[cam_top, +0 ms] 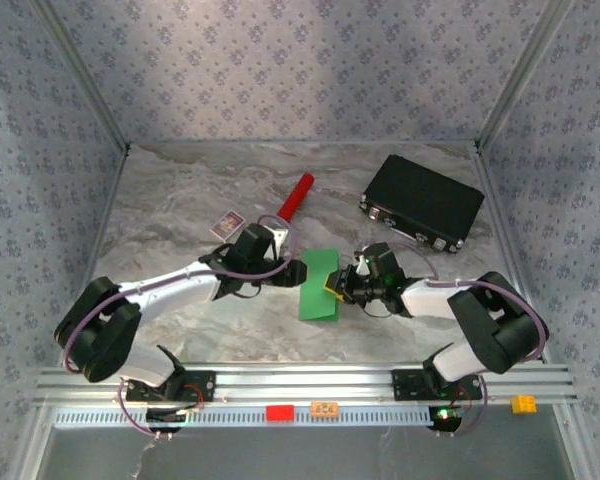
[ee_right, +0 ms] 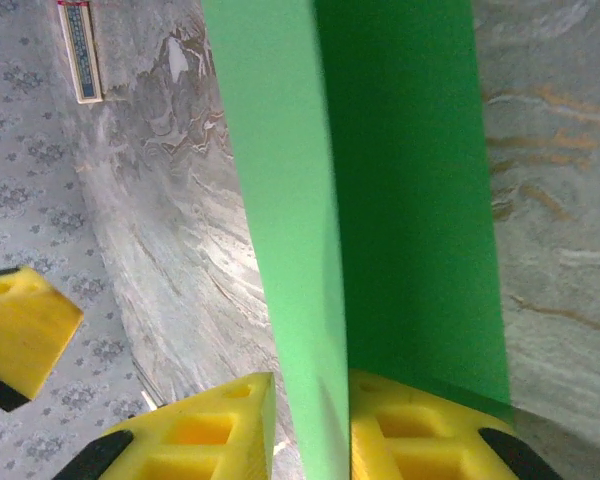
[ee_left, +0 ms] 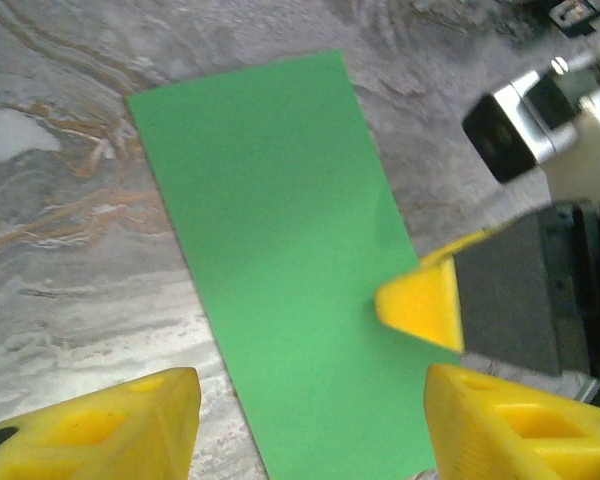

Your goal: Fold a paper plane with a square sheet of paper (pick it up from the middle)

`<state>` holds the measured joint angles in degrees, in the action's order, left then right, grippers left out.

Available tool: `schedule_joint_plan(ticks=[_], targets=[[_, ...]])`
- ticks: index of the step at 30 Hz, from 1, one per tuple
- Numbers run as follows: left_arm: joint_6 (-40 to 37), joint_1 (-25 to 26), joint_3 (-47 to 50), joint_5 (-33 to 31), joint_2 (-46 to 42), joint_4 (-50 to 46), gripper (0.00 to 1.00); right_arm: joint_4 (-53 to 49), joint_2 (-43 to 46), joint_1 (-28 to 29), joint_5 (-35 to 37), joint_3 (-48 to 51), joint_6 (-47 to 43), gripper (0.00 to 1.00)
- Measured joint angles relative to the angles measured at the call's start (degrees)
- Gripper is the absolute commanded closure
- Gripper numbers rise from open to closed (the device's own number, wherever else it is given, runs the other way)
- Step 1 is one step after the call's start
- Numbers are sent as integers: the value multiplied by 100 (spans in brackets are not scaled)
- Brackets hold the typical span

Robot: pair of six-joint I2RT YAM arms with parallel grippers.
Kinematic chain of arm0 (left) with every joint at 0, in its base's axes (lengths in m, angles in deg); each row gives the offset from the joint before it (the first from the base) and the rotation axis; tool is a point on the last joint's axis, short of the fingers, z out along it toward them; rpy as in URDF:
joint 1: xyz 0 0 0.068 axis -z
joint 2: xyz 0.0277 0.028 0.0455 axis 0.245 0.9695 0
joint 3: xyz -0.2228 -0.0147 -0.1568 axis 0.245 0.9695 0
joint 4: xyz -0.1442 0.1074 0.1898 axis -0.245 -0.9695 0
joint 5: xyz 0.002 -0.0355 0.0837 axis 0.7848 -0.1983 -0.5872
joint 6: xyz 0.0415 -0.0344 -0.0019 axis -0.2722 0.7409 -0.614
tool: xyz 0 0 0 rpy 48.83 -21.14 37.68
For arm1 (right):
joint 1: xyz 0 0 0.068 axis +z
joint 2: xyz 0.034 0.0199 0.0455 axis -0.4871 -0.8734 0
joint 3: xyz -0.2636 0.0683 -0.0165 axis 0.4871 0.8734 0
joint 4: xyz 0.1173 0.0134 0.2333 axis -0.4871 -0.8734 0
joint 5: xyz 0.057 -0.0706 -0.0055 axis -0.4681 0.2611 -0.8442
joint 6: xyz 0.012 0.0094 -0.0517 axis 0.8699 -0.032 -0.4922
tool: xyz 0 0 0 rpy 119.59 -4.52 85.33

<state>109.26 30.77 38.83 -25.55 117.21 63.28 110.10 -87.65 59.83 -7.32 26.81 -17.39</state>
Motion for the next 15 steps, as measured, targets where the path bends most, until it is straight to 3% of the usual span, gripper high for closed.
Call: schedule_joint_plan(ticks=[6, 15], targets=[[-514, 638, 68, -332, -87, -13, 39, -216, -92, -188, -179, -22, -258, 81], [-1314, 1947, -501, -1539, 485, -474, 35, -260, -111, -249, -330, -22, -332, 81]])
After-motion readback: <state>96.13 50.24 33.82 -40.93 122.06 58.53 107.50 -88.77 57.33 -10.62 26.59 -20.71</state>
